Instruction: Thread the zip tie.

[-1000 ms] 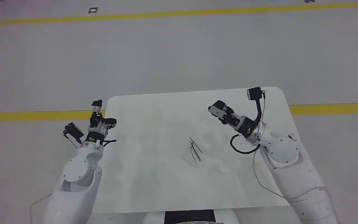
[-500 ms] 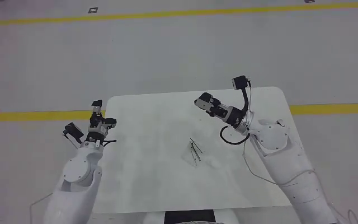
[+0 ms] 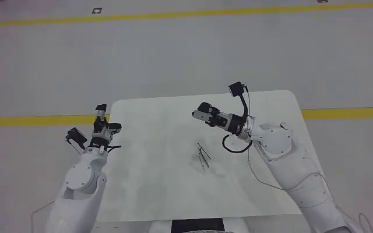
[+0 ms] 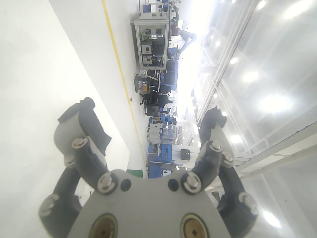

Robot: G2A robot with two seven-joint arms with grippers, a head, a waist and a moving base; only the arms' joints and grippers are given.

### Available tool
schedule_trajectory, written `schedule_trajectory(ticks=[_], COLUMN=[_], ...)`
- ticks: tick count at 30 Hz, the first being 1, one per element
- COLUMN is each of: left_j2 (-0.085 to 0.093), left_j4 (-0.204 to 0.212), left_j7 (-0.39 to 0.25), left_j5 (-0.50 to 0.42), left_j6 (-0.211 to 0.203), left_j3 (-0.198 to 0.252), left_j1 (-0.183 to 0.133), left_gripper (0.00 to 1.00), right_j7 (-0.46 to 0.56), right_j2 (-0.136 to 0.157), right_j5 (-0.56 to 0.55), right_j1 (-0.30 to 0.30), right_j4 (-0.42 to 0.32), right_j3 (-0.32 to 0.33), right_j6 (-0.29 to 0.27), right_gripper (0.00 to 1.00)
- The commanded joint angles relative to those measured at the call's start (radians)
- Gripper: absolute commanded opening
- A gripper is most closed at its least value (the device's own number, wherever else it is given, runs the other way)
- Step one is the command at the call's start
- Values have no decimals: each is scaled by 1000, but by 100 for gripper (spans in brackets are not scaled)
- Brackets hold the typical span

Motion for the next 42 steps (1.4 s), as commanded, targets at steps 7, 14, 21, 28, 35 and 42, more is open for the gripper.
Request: schedule_trajectory(ticks=[7,14,21,28,35,42], left_j2=[0,0,0,0,0,0], left_j4=[0,0,0,0,0,0], left_j7=[0,0,0,0,0,0], left_j5=[0,0,0,0,0,0], left_j6=[0,0,0,0,0,0], left_j3=[0,0,0,0,0,0], left_j1=[0,0,0,0,0,0], left_gripper=[100,100,100,100,100,100], right_j7=[0,250,472,472,472,546], right_j2=[0,12,31,31,31,41], right_j5=[0,-179,-351,-351,-351,-572], right_j1=[0,35,70,70,70,104], right_j4=[0,-28,-80,-80,-80,-169], right_j3=[0,-72,-113,-113,-113,-144], right_j6=[0,57,69,69,69,110], right_gripper=[100,100,100,100,100,100])
